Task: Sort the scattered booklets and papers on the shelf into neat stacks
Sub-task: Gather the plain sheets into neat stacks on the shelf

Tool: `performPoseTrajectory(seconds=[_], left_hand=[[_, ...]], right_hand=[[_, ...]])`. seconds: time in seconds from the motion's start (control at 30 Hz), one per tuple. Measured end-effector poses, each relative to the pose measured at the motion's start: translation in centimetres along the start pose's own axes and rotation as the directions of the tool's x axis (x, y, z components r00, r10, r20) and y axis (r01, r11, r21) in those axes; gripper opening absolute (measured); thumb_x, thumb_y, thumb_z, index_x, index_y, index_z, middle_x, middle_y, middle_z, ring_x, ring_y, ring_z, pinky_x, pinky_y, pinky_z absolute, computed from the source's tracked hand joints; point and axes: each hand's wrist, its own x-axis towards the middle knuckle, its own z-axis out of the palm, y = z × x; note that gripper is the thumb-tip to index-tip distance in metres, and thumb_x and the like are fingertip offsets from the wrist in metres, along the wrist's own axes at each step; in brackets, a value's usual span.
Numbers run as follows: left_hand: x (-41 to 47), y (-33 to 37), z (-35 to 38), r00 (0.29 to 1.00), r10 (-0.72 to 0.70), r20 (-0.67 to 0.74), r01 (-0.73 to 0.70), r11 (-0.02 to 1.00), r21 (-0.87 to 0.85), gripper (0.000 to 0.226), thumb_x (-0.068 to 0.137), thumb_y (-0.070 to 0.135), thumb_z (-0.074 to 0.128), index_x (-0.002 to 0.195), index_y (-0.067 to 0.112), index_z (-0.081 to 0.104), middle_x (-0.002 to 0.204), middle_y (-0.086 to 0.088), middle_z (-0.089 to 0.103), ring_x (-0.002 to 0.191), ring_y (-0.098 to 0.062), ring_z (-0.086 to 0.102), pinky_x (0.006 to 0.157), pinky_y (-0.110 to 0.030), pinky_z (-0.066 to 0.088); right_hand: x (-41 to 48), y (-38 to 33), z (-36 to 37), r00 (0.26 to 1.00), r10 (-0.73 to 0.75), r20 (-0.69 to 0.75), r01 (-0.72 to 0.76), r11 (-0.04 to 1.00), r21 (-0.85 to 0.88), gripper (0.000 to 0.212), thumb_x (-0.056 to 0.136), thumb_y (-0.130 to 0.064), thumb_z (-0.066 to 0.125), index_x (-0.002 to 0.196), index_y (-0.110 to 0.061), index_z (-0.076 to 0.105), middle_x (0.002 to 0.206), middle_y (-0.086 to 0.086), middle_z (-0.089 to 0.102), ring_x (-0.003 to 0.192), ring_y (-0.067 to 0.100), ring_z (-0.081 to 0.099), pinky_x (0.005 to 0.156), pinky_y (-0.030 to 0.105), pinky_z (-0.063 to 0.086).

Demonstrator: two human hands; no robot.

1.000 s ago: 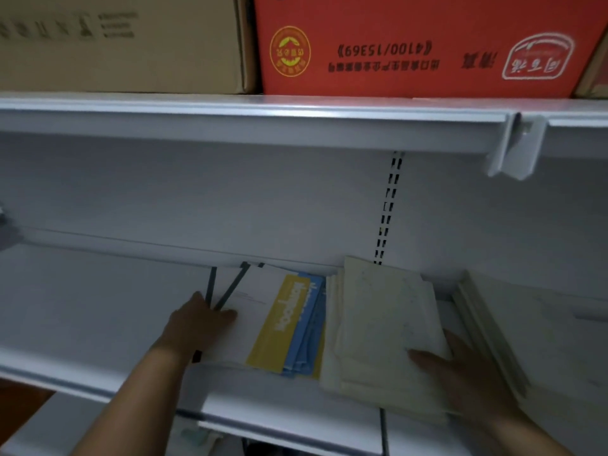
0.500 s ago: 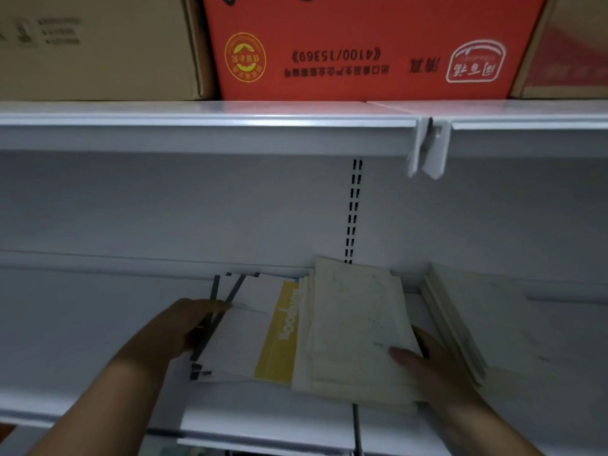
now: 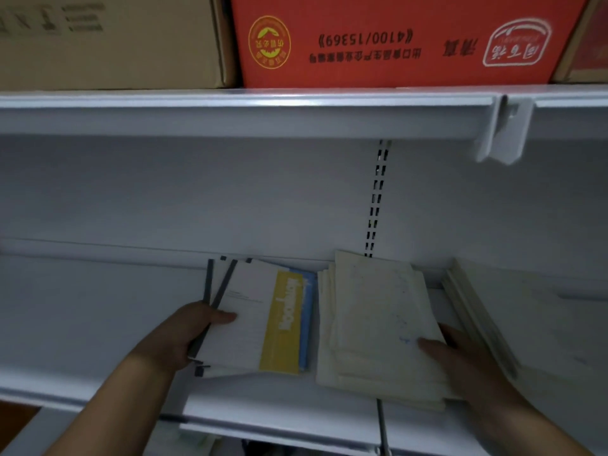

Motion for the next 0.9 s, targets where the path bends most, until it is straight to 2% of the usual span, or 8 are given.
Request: performPoseTrajectory(seconds=[0.1,0.17,0.27,0.37,0.47,0.53,0.7,0.9], left_hand=[[-1.3,-0.5,-1.5,0.995,0.087,-0.046,-0.093,0.982,-0.163,0.040,0.073,0.008,0.070,0.111,-0.003,0.061,0.088,-0.021,0.069,0.081,-0.034,0.063,0.076,-0.043,0.053],[-2.7,0.0,-1.5,0.988,0.149,-0.033,-0.152,0.945,-0.289,0.039,0.075,0.009,0.065,0.112,-0.002,0.059,0.076,-0.018,0.071,0.068,-0.033,0.066,0.058,-0.037,0.055],[-5.1,1.8,0.7,0.961,0.259,0.095,-0.214,0.918,-0.334,0.070,0.035,0.023,0.088,0.097,0.004,0.063,0.067,-0.014,0.073,0.055,-0.028,0.070,0.044,-0.033,0.055],[-6.2,2.9,5.2,0.940,0.278,0.198,-0.211,0.929,-0.303,0.052,0.047,0.017,0.079,0.095,0.006,0.064,0.072,-0.013,0.074,0.060,-0.027,0.071,0.049,-0.033,0.057],[-6.9,3.4,10.6,0.919,0.254,0.300,-0.194,0.957,-0.215,0.039,0.061,0.002,0.068,0.100,0.007,0.064,0.079,-0.011,0.075,0.065,-0.023,0.072,0.053,-0.028,0.057],[-7.0,3.4,13.7,0.901,0.243,0.360,-0.194,0.966,-0.169,0.040,0.065,0.003,0.069,0.104,0.011,0.064,0.084,-0.008,0.076,0.069,-0.021,0.072,0.057,-0.028,0.056],[-7.5,3.8,21.4,0.866,0.167,0.471,-0.155,0.986,-0.065,0.027,0.080,0.006,0.063,0.105,0.014,0.062,0.090,-0.012,0.073,0.082,-0.030,0.067,0.063,-0.035,0.050],[-9.4,4.3,32.3,0.796,0.092,0.598,-0.144,0.989,0.040,0.030,0.082,0.006,0.064,0.111,0.011,0.060,0.101,-0.014,0.067,0.087,-0.033,0.062,0.062,-0.035,0.045]], right_hand=[[-0.8,0.0,0.6,0.997,-0.054,-0.049,0.046,0.988,-0.146,0.040,0.087,-0.019,0.061,0.127,-0.015,0.055,0.115,0.008,0.066,0.103,0.029,0.062,0.094,0.044,0.048],[-1.6,-0.1,1.0,0.986,-0.143,-0.091,0.085,0.884,-0.459,0.061,0.088,-0.028,0.060,0.142,-0.012,0.036,0.144,0.011,0.045,0.129,0.025,0.045,0.110,0.034,0.033],[-3.5,-2.3,2.5,0.924,-0.367,-0.107,0.230,0.758,-0.611,0.079,0.086,-0.040,0.057,0.149,-0.019,0.014,0.159,-0.001,0.007,0.146,0.012,0.011,0.109,0.015,0.009],[-4.4,-5.4,4.0,0.969,-0.248,0.000,0.245,0.957,-0.155,0.066,0.085,-0.044,0.059,0.143,-0.024,0.034,0.145,-0.004,0.041,0.134,0.013,0.041,0.107,0.023,0.029],[-4.1,-7.0,3.0,0.977,-0.082,0.195,0.034,0.970,0.239,0.030,0.090,-0.037,0.053,0.112,-0.019,0.063,0.094,-0.002,0.076,0.083,0.012,0.072,0.071,0.028,0.057],[-3.7,-6.6,0.5,0.990,-0.054,0.126,0.013,0.953,0.304,0.020,0.092,-0.023,0.053,0.103,-0.013,0.066,0.079,0.001,0.077,0.070,0.015,0.073,0.062,0.029,0.059],[-4.6,-5.6,-7.4,0.999,0.020,0.051,-0.034,0.955,0.293,0.014,0.092,-0.013,0.051,0.102,-0.016,0.061,0.107,0.015,0.070,0.097,0.033,0.067,0.088,0.045,0.053],[-6.6,-3.8,-17.9,0.991,0.058,-0.120,-0.025,0.966,0.256,0.017,0.095,-0.012,0.042,0.098,-0.016,0.058,0.076,0.008,0.061,0.061,0.022,0.060,0.061,0.031,0.049]])
